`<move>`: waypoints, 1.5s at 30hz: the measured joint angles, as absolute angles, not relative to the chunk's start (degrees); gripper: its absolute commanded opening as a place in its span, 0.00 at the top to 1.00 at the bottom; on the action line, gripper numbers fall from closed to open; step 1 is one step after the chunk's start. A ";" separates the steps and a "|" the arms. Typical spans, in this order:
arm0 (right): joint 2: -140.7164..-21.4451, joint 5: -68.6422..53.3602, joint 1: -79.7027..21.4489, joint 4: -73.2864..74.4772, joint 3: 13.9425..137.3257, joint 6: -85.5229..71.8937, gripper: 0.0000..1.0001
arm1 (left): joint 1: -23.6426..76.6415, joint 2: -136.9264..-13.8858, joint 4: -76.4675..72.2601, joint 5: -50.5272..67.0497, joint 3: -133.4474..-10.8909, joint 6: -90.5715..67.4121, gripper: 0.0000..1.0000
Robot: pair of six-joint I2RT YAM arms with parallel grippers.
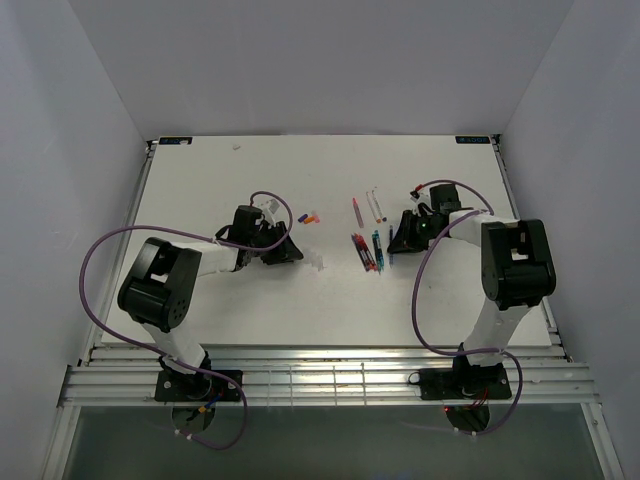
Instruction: Open the pen caps
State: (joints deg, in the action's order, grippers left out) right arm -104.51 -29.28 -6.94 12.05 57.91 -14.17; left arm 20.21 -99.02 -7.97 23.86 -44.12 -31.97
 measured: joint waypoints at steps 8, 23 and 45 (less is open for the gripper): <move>-104.73 -30.79 -7.38 11.86 57.91 -13.82 0.67 | 20.05 -99.04 -8.49 24.45 -43.97 -32.71 0.51; -91.66 -26.83 -7.57 11.88 53.71 -13.54 0.29 | 19.97 -92.40 -6.22 21.06 -39.33 -32.97 0.44; -68.86 -19.44 -10.44 16.56 35.81 -15.46 0.10 | 19.81 -72.90 -9.08 21.78 -26.30 -37.17 0.02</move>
